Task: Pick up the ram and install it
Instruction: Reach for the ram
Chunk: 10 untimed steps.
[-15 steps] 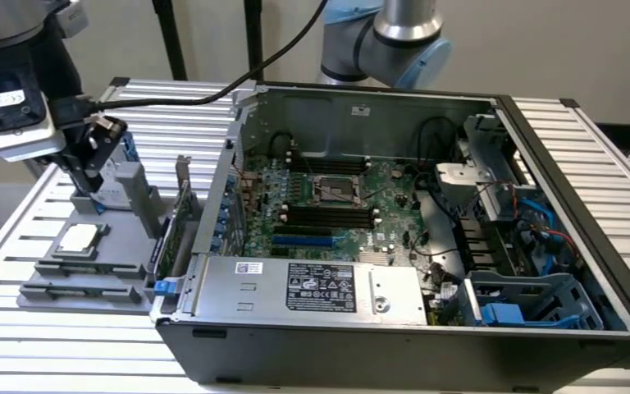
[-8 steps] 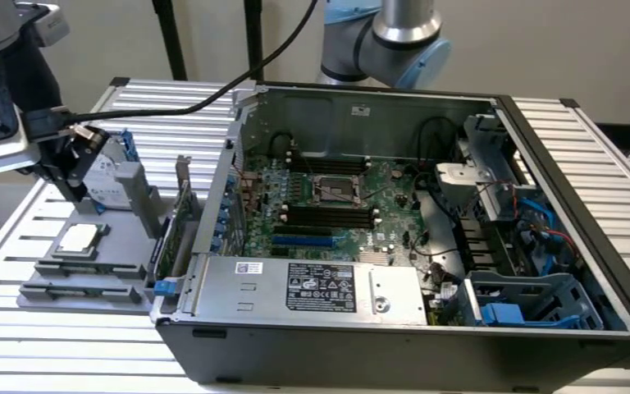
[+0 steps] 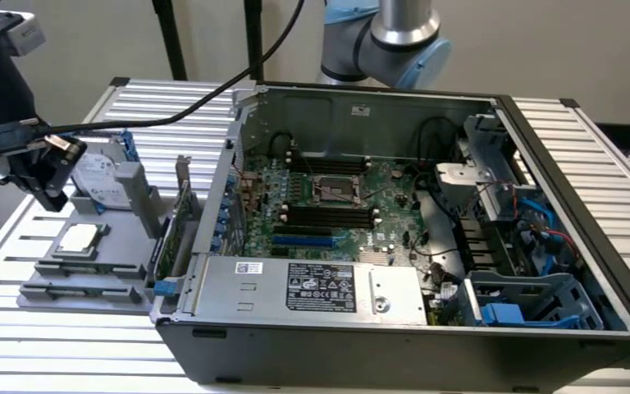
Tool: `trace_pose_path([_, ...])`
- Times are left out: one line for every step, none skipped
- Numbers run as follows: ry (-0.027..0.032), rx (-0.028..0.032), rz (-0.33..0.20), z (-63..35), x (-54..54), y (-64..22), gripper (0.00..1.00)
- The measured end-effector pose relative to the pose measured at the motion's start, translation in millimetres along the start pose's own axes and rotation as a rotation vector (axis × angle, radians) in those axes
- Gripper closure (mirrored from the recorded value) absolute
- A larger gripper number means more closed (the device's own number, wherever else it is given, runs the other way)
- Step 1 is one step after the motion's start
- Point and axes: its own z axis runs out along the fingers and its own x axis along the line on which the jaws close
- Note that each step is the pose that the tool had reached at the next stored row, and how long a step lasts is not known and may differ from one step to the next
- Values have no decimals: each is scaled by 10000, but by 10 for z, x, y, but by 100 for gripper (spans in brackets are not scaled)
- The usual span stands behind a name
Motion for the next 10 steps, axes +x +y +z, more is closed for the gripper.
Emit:
trace_pose_path([2,2,1,3,21,-14,89])
trace_pose_path([4,6,1,6,41,-29,89])
trace_pose_path([5,9,1,9,62,-44,89])
trace_pose_path([8,14,1,12,84,-60,89])
trace_pose_path([9,19,0,13,102,-76,89])
trace_pose_path([10,23,-1,14,118,-94,89])
trace_pose_path([9,27,0,14,129,-107,89])
trace_pose_path([10,28,1,14,132,-113,89])
trace_pose_path([10,29,1,13,132,-112,89])
trace_pose_path([10,28,1,13,131,-113,89])
